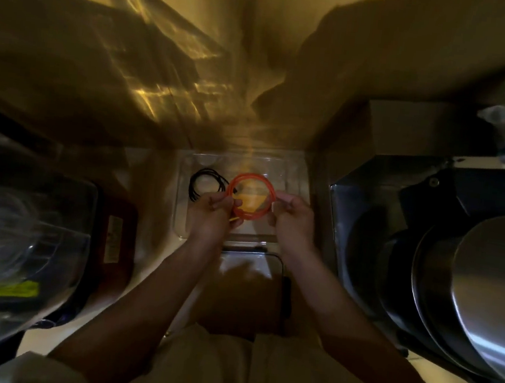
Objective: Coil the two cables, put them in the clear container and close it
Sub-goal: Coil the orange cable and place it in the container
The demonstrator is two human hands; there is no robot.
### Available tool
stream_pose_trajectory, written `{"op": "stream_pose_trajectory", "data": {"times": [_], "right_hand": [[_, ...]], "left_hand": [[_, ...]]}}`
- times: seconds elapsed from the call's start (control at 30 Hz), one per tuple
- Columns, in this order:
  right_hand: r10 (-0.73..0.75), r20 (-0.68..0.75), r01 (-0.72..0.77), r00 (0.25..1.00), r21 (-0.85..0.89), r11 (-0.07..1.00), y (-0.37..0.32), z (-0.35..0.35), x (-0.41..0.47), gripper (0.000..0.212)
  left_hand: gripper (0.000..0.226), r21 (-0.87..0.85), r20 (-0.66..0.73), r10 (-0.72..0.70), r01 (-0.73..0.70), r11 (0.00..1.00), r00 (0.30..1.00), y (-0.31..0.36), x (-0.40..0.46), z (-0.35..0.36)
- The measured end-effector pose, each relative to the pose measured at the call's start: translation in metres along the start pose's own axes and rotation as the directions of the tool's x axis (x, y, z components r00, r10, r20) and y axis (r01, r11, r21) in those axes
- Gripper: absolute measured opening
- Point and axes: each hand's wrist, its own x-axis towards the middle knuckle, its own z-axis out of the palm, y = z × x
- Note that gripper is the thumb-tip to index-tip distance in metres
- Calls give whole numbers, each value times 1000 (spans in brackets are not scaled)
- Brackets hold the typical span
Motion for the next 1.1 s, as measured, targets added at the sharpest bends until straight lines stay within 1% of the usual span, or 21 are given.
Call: {"op": "stream_pose_trajectory", "data": {"times": [0.13, 0.23, 0.27, 0.33, 0.4, 0.43, 0.5, 0.57, 0.67, 0.8, 0.87, 0.93, 1.0, 1.1], "right_hand": [[18, -15, -19, 1000, -46, 999, 2, 4, 10, 35], [-7, -33, 6, 999, -33, 999, 3, 8, 13, 48], [-17, -42, 16, 999, -29, 999, 5, 10, 14, 48], [-25, -48, 23, 999, -35, 999, 7, 13, 19, 39], [1, -50, -3, 999, -34, 999, 9, 15, 25, 30], [24, -48, -27, 999, -46, 999, 10, 16, 28, 28], [82, -35, -85, 996, -102, 991, 14, 18, 33, 32], [130, -29, -133, 991, -146, 980, 15, 20, 37, 38], [134, -19, -136, 991, -192, 972, 15, 21, 38, 42], [89, 51, -70, 995, -287, 955, 13, 20, 40, 54], [65, 68, -37, 996, -356, 934, 13, 19, 43, 57], [61, 102, -9, 993, -450, 893, 13, 17, 44, 62], [58, 141, 26, 988, -532, 846, 15, 18, 45, 66], [44, 201, 95, 979, -631, 770, 18, 20, 43, 68]], "left_hand": [[10, 10, -17, -16, 16, 1000, 1000, -1, 14, 6], [9, 68, -47, -10, 13, 998, 999, -4, 23, 12], [8, 104, -67, 1, 6, 995, 998, -6, 27, 15], [6, 173, -101, 8, 10, 985, 995, -10, 34, 21], [8, 223, -102, 5, 18, 975, 995, -14, 43, 26], [9, 274, -101, 19, 9, 962, 995, -16, 47, 27], [14, 388, -94, 67, -25, 921, 993, -19, 55, 29], [18, 466, -84, 93, -44, 884, 992, -21, 61, 30], [18, 534, -60, 69, -27, 845, 996, -27, 68, 32], [18, 543, -35, 67, -37, 839, 997, -29, 71, 33], [18, 503, -20, 25, -12, 864, 999, -27, 72, 33], [17, 412, -4, -39, 37, 910, 999, -25, 69, 33], [19, 347, 1, -72, 67, 936, 997, -24, 63, 33], [18, 309, 20, -87, 77, 948, 996, -22, 55, 32]]}}
